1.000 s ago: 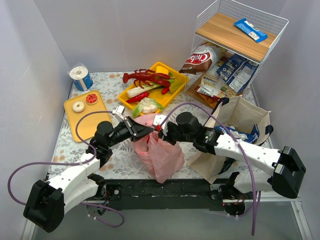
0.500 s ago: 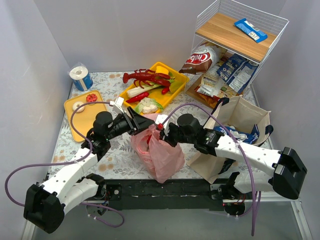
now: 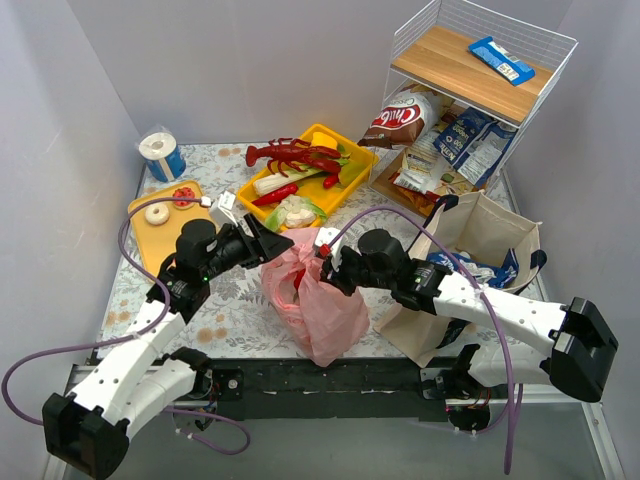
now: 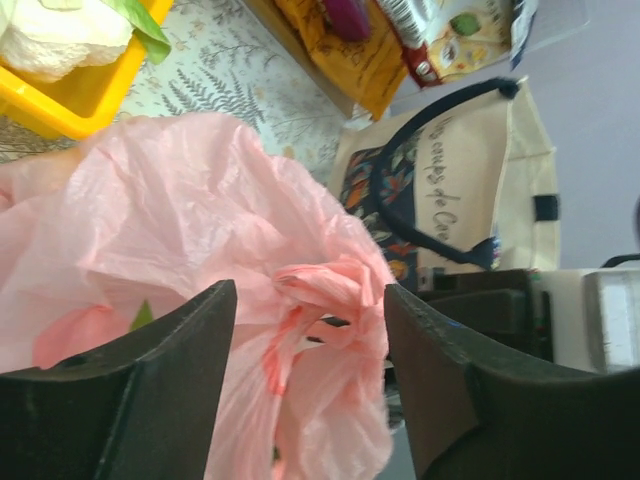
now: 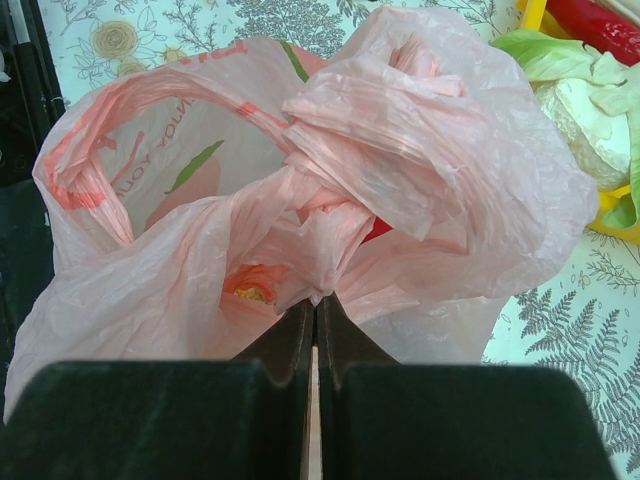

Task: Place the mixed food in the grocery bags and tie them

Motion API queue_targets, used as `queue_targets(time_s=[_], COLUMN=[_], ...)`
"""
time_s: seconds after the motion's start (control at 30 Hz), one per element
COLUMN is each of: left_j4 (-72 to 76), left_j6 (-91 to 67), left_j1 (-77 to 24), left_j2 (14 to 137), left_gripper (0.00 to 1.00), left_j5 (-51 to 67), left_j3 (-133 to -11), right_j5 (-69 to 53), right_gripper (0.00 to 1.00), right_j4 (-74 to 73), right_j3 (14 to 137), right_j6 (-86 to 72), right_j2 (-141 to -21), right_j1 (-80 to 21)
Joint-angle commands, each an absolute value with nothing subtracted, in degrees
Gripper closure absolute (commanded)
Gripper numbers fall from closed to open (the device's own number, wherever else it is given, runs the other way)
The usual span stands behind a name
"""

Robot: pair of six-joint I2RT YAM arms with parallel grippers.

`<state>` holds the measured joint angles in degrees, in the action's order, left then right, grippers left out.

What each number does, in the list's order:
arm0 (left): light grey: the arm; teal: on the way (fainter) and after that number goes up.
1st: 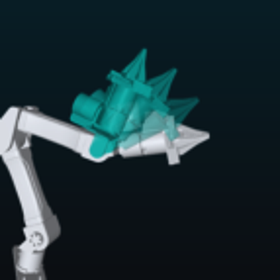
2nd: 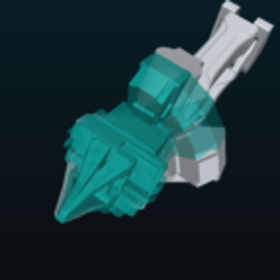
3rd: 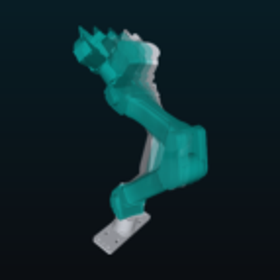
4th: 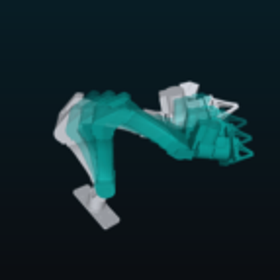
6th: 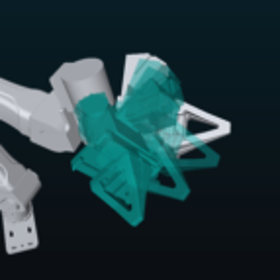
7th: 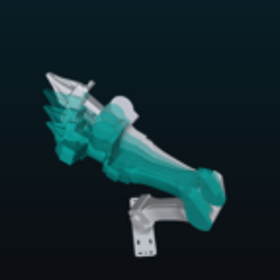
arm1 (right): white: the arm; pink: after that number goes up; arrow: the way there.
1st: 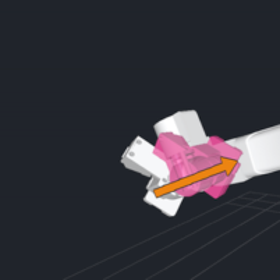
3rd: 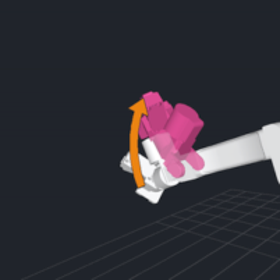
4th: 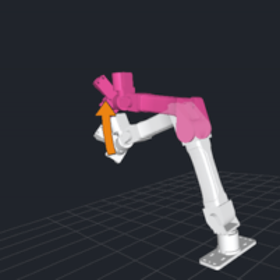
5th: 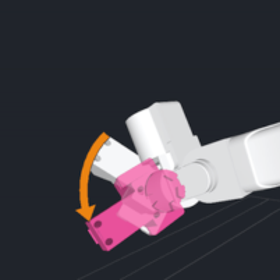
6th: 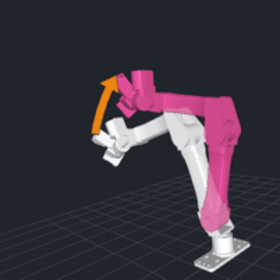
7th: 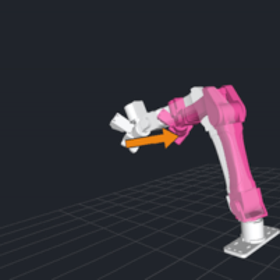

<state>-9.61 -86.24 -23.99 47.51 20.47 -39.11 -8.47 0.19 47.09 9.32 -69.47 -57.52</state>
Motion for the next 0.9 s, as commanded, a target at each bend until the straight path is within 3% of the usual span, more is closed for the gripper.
queue_targets(time_s=[0.0, 0.23, 0.47, 0.87], left_j4=[-11.51, -10.63, -9.41, -6.16], left_j6=[-74.73, -60.93, -57.92, -53.62], left_j1=[-23.64, -23.64, -23.64, -23.64], left_j2=[49.04, 51.94, 54.4, 57.39], left_gripper=[0.44, 0.48, 0.52, 0.49], left_j5=[22.23, 23.73, 27.24, 34.98], left_j3=[-41.13, -43.15, -42.8, -43.51], right_j5=[-8.44, -8.26, -8.09, -8.35], right_gripper=[0.99, 0.99, 0.99, 0.99], right_j4=[2.81, 2.9, 2.81, 2.2], right_j3=[47.72, 47.64, 47.9, 48.69], right_j6=[8.35, 7.74, 7.29, 7.03], right_j2=[-68.03, -67.68, -67.5, -68.12], right_j1=[-57.74, -57.74, -57.74, -57.74])
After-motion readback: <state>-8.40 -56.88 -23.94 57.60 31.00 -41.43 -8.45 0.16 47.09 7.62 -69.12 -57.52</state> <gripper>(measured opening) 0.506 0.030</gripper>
